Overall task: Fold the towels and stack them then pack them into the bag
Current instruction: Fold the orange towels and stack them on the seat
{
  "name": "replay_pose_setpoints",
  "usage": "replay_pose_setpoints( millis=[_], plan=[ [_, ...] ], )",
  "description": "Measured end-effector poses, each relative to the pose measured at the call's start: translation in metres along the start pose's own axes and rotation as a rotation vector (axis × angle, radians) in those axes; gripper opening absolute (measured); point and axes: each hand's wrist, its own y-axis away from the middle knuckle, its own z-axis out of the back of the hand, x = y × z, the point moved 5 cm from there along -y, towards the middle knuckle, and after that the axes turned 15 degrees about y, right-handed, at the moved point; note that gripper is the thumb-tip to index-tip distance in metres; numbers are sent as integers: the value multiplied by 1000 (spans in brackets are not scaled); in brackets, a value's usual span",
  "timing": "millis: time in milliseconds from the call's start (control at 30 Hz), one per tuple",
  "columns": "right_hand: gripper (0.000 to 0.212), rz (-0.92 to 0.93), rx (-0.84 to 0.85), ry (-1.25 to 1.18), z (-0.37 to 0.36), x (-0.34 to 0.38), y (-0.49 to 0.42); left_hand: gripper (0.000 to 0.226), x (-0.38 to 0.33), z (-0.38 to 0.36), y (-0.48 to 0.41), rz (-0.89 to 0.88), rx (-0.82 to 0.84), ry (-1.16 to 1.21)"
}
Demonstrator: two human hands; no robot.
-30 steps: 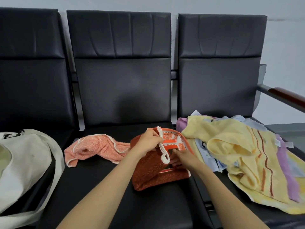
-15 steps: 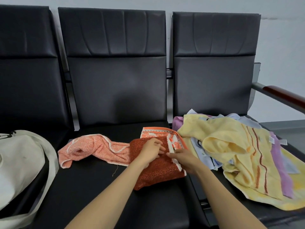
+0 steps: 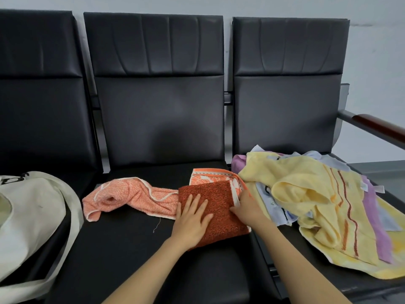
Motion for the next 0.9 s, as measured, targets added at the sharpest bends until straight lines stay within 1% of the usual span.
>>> replay_pose_setpoints(
  millis=[33,67,100,133,167,200,233,267,333,400,433,467,500,533,567,600,633,667,700,767,800,867,900],
  plan=[
    [66,13,-77,119,3,-1,-1,59,0,-2,0,18,8,-22],
    [60,49,-165,223,6,0,-2,59,-1,-3,0,30,12,-42],
    [51,112,-251,259,10,4,-3,59,-1,-3,0,37,13,-61],
    [44,198,-318,245,10,9,-2,59,-2,-4,-1,41,15,-78],
    [44,287,-346,232,8,14,-2,59,-1,-4,-1,44,17,-92],
    [55,371,-357,241,4,18,-1,59,-1,-5,-1,47,21,-101],
    [69,423,-311,284,-3,20,-1,59,-1,-6,-1,51,23,-104],
    [79,436,-241,338,-13,18,-1,59,-1,-6,-1,54,29,-98],
    [94,383,-90,403,-31,6,-2,58,0,-6,0,49,51,-69],
    [104,333,-23,432,-40,-3,-1,56,2,-5,-1,31,71,-7],
    [110,320,-21,438,-43,-6,-1,55,2,-3,-1,15,56,49],
    [113,313,-21,438,-43,-7,-1,55,2,0,0,-1,-9,121],
    [113,303,-11,431,-45,-7,-2,58,2,7,3,6,-126,207],
    [110,298,1,432,-45,-7,-1,62,5,14,6,51,-262,294],
    [108,293,4,426,-44,-5,0,67,8,22,10,143,-361,360],
    [109,293,-6,415,-44,-5,0,72,14,25,12,257,-400,419],
    [113,290,-12,410,-43,-5,-1,74,20,23,12,365,-371,475],
    [117,290,-16,413,-43,-5,-2,73,25,21,11,442,-307,559],
    [120,291,-21,414,-43,-6,-3,72,25,20,10,484,-238,694],
    [118,300,-13,398,-41,-4,-3,60,23,21,7,494,-181,1043],
    [109,304,-9,384,-38,-2,-2,52,16,24,6,479,-144,1189],
    [82,286,-21,311,-30,2,-3,49,1,32,3,434,-82,1327],
    [79,276,-75,259,-24,5,-3,49,-8,39,4,415,-59,1363]
  ],
)
